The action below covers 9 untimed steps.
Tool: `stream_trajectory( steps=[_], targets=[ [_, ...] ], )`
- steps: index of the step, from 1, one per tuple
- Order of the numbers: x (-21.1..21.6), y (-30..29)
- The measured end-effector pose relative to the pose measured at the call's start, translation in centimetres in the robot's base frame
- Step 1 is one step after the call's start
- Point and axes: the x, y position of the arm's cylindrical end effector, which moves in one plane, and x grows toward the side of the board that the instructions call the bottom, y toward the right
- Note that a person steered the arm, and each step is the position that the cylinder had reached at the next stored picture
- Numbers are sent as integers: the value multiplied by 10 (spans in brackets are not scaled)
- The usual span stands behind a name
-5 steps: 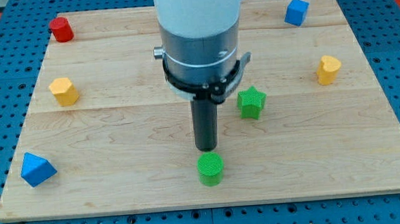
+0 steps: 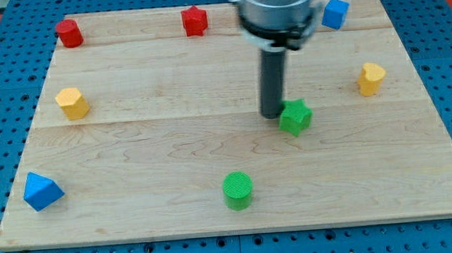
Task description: Push the green star to the bottom right of the board
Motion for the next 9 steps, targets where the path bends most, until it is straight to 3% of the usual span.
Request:
stream_trajectory(
  steps=[1, 2, 4, 5, 6, 7, 8, 9],
  targets=[
    [-1, 25],
    [-28, 18],
    [19, 45],
    [17, 44],
    [-13, 0],
    [10, -16],
    [58, 15],
    [78, 55]
  ],
)
